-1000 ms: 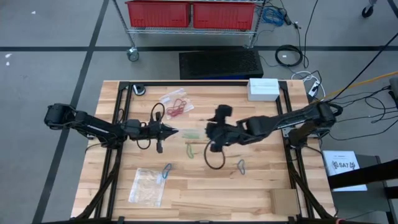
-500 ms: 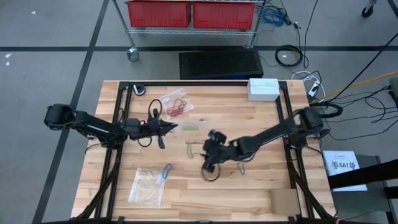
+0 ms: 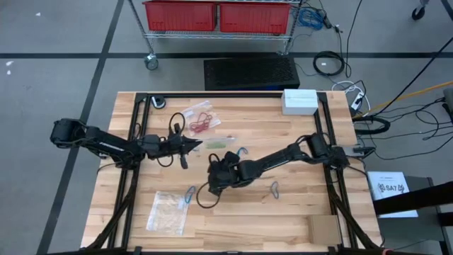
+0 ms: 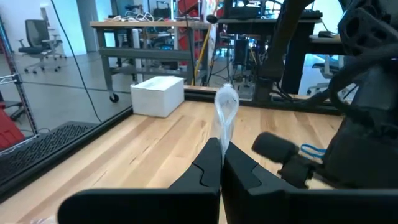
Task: Sort rubber bands
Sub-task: Put the green rubber band into the zip bag
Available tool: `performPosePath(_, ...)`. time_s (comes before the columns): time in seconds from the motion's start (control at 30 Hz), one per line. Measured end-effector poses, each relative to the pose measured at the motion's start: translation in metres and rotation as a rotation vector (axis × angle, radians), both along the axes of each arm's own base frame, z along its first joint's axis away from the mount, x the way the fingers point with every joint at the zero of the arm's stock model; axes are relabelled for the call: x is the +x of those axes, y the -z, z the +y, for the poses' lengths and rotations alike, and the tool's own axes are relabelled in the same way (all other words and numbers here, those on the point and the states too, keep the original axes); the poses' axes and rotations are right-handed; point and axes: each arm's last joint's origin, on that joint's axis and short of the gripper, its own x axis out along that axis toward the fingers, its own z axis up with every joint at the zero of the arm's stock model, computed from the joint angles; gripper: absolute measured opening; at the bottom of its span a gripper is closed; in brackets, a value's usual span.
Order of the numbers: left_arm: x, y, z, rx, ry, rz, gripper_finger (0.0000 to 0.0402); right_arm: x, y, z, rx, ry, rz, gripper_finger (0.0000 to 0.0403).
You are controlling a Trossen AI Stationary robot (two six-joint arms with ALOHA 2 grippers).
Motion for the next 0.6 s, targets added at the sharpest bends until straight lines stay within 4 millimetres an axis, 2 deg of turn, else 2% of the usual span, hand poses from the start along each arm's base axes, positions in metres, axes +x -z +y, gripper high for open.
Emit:
performPosePath(0.13,0.000,0.000,0.000,-0.002,0.001,0.004,0.0000,0.001,0.014,-0.004,0.015,0.048,0.033,0.0239)
performPosePath(0.33,0.000,0.000,0.000,-0.002,0.002,0.004,0.0000,0.004,0.019,-0.008,0.028,0.071,0.021,0.0228)
performPosePath(0.47,0.000,0.000,0.000,-0.003,0.005,0.004,0.0000,0.004,0.020,-0.011,0.038,0.079,0.024,0.0193)
performPosePath(0.6,0.000,0.001,0.000,-0.003,0.005,0.005,0.0000,0.005,0.021,-0.014,0.062,0.069,0.035,0.0140)
